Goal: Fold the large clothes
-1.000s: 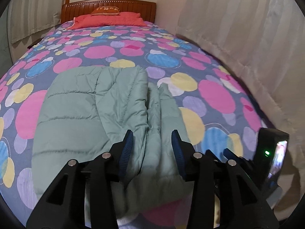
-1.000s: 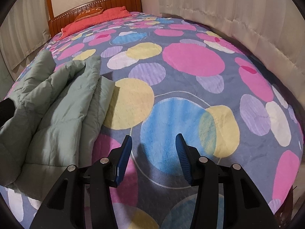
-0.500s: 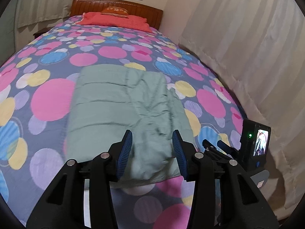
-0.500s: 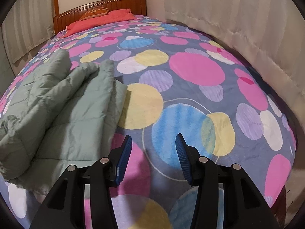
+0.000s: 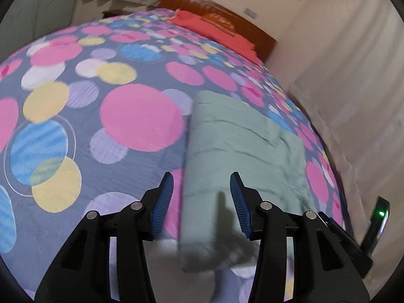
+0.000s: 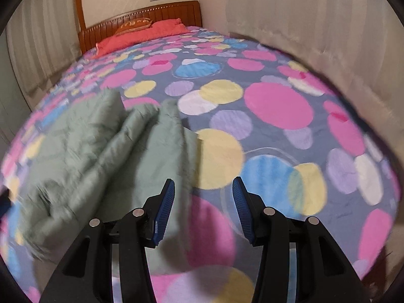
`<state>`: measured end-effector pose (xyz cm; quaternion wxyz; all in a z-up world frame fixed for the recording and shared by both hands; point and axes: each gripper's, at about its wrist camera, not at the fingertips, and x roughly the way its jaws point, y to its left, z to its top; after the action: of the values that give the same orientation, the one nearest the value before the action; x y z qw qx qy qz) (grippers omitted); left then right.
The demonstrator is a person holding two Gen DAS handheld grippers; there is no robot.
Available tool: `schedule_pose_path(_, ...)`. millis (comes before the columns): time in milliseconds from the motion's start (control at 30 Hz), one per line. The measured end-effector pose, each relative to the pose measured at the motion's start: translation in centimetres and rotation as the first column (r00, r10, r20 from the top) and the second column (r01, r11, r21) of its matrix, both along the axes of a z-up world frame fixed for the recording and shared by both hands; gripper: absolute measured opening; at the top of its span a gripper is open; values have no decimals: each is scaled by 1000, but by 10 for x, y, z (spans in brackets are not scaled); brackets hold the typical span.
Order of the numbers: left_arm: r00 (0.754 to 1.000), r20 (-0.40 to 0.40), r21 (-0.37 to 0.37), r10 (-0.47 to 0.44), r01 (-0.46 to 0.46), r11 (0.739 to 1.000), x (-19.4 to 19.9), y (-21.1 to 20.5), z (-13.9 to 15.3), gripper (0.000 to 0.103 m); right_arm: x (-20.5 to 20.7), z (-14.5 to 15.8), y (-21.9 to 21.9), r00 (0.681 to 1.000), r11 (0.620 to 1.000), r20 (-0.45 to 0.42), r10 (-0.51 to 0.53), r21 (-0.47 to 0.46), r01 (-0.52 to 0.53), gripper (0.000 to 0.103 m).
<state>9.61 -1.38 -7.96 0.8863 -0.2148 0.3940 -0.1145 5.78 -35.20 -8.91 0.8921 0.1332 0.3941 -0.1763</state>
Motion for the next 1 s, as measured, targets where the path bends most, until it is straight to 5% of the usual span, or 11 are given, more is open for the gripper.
schedule_pose_path(133, 998, -61, -102, 31, -37, 994, 13, 15, -21, 49, 14, 1, -4, 999, 987, 47, 3, 161, -10, 51)
schedule_pose_path(200, 996, -83, -144, 35, -46, 988, 18, 17, -29, 50, 19, 0, -3, 997, 970, 81, -9, 244, -12, 67)
schedule_pose_path(367, 995, -99, -224, 11, -33, 974, 30, 12, -42, 58, 45, -9, 3, 992, 902, 129, 0, 427, -56, 67)
schedule_pose_path(567, 993, -113, -266, -20, -11, 964, 40, 1, -50, 60, 71, -25, 14, 993, 851, 111, 42, 517, -94, 67)
schedule_pose_path(667, 994, -102, -255, -36, 9, 967, 42, -3, -46, 60, 78, -26, 21, 988, 846, 111, 111, 512, -152, 23)
schedule_pose_path(1000, 985, -85, -217, -149, 128, 968, 29, -34, -41, 66, 56, -29, -35, 993, 874, 116, 30, 480, -82, 14)
